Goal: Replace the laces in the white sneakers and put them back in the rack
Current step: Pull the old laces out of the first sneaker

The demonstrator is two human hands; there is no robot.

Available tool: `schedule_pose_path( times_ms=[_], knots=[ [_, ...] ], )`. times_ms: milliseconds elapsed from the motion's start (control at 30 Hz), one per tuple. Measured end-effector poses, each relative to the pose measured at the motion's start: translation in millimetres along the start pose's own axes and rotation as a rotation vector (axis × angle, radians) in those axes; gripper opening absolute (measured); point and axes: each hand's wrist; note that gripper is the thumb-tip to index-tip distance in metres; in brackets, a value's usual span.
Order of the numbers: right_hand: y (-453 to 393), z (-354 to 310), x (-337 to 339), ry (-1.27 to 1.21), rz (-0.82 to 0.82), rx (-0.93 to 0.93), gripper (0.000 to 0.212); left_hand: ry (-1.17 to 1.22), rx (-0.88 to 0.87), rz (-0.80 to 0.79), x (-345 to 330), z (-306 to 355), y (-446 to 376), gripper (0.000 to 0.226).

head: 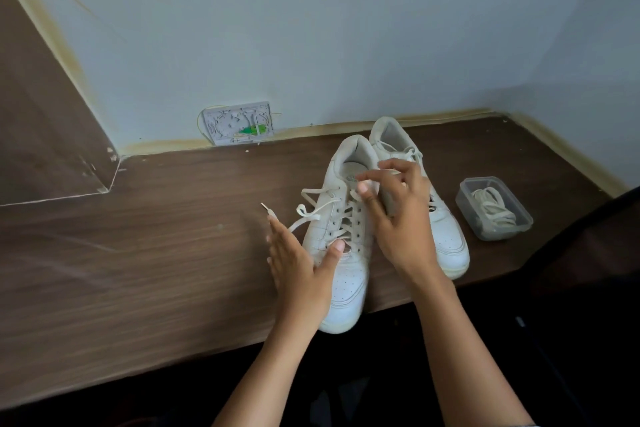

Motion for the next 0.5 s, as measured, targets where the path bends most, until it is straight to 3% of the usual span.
schedule_pose_path(
  times_ms=[100, 233, 333, 400, 500],
  knots=[
    [2, -5, -9, 0.146, -0.005, 0.054, 0.025, 0.006, 0.012, -0.061, -2, -1, -1, 0.096],
    [1, -4, -16, 0.291, 0.168, 0.098, 0.009, -0.120, 0.007, -0.052, -2, 1, 0, 0.090],
    [2, -5, -18, 0.321, 0.177, 0.116, 0.004, -0.211, -0.019, -0.004, -2, 3, 2, 0.089],
    [4, -5, -18, 0.271, 0.194, 0.077, 0.003, -0.216, -0.023, 0.002, -3, 3, 2, 0.088],
    [5, -8, -13, 0.002, 0.322, -0.121, 0.012, -0.156, -0.007, -0.023, -3, 4, 1, 0.087]
  ],
)
Point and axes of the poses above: each hand's wrist, its own y-axis away from the middle knuckle, its own x-axis out of the back of the hand, z = x × y, and after that the axes turned 3 degrees about y, right-handed
